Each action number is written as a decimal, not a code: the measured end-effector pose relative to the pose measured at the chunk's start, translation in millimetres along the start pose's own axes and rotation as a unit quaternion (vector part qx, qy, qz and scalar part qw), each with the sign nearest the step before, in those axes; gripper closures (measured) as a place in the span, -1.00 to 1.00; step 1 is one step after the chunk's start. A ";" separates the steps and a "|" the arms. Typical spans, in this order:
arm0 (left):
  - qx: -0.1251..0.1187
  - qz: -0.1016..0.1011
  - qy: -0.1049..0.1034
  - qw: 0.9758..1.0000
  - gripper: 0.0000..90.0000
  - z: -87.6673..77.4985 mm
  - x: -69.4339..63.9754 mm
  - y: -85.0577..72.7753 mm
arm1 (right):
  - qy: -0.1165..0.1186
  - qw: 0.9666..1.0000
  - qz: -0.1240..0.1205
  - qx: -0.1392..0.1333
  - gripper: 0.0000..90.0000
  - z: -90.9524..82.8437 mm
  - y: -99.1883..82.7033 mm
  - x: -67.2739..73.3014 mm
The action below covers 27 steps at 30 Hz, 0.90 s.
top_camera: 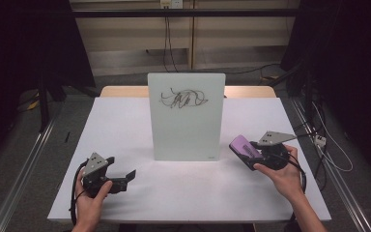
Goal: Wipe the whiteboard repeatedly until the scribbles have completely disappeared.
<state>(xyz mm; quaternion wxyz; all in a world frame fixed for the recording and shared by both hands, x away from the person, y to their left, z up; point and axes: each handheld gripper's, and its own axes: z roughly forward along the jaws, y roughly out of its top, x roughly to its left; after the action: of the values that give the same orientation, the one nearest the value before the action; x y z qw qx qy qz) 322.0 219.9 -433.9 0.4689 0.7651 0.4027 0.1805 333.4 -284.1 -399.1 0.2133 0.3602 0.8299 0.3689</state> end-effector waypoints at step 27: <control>-0.003 0.003 -0.004 1.000 -0.88 -0.8 0.9 1.2 | 0.022 0.996 -0.051 -0.068 -0.08 -15.1 31.4 32.4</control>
<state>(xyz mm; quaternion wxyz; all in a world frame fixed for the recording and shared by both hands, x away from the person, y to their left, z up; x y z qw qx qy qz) 322.6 220.8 -432.6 0.4722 0.7656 0.3981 0.1804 316.9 -251.9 -368.3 0.2372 0.2936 0.8249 0.4208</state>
